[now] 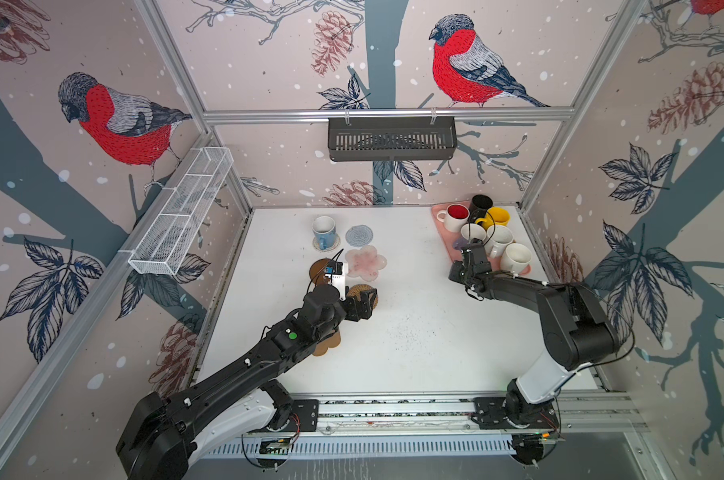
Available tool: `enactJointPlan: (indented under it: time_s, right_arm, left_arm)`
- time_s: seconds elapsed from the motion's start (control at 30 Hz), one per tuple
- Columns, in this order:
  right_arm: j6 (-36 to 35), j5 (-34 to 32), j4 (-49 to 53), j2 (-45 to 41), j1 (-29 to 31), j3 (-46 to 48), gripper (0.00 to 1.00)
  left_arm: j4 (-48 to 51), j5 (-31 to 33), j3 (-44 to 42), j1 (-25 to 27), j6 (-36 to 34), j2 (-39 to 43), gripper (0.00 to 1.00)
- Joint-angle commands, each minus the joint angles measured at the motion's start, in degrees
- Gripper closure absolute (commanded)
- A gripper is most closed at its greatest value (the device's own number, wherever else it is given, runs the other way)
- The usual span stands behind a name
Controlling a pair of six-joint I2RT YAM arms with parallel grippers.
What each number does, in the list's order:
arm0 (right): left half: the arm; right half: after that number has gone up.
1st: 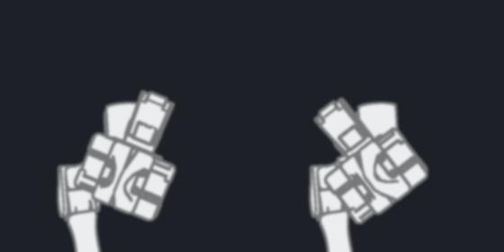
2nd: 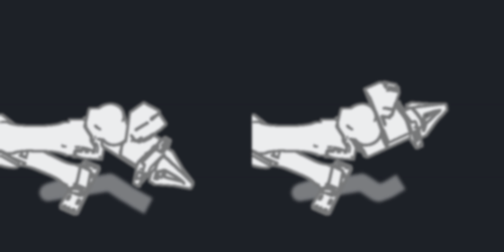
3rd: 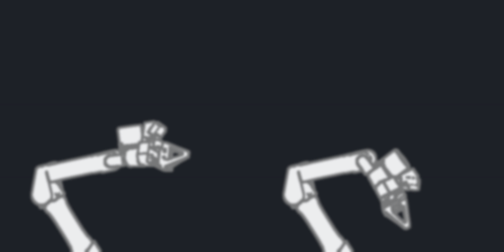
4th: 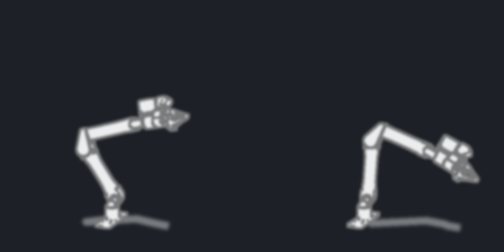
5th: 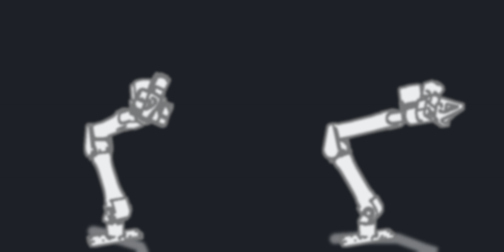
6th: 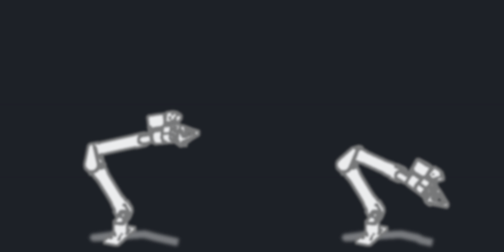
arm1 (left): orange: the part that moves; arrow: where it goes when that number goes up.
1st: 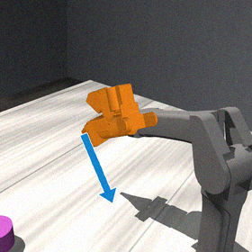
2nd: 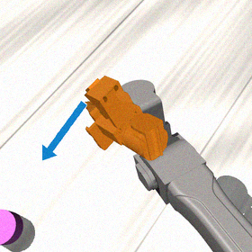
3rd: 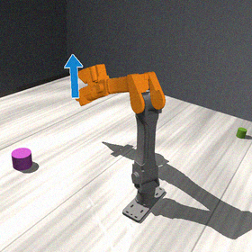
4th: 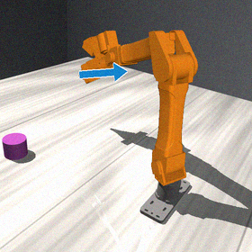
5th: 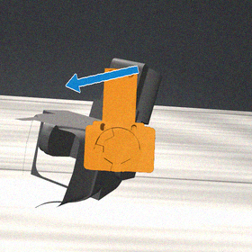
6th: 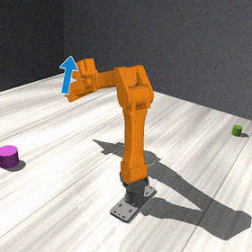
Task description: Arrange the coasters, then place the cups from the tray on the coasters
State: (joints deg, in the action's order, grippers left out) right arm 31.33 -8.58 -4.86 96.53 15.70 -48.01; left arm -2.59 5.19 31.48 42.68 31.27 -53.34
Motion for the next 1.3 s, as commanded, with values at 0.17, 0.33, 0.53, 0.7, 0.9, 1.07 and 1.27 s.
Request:
enactJointPlan:
  time_s: [0.17, 0.33, 0.53, 0.7, 0.9, 1.07, 1.27]
  right_arm:
    - [1.5, -2.0, -2.7, 0.9, -0.7, 1.1, 0.96]
    - [2.0, -2.3, -3.3, 1.8, -1.0, 2.1, 0.96]
    - [1.7, -1.6, -3.6, 2.8, -1.5, 2.7, 0.96]
    - [2.1, -0.9, -5.1, 3.1, -0.4, 5.1, 0.96]
    - [2.5, -0.5, -5.2, 2.1, 1.4, 6.9, 0.96]
    - [3.2, 0.1, -5.4, 1.7, 3.0, 8.2, 0.96]
    - [4.3, 0.9, -4.9, 1.0, 4.9, 8.8, 0.96]
  left_arm:
    - [0.1, 0.6, -1.3, 0.1, 0.6, 1.6, 0.06]
    - [-0.6, 0.4, -2.5, 0.1, 1.0, 2.6, 0.06]
    - [-0.9, 0.7, -2.8, 0.1, 1.3, 2.8, 0.06]
    - [-1.5, 0.7, -3.2, 0.1, 1.7, 2.2, 0.06]
    - [-2.1, 0.6, -3.6, 0.1, 2.0, 1.9, 0.06]
    - [-1.6, 0.7, -4.0, 0.1, 2.0, 2.6, 0.06]
    - [-1.1, 1.1, -5.7, 0.1, 2.6, 5.2, 0.06]
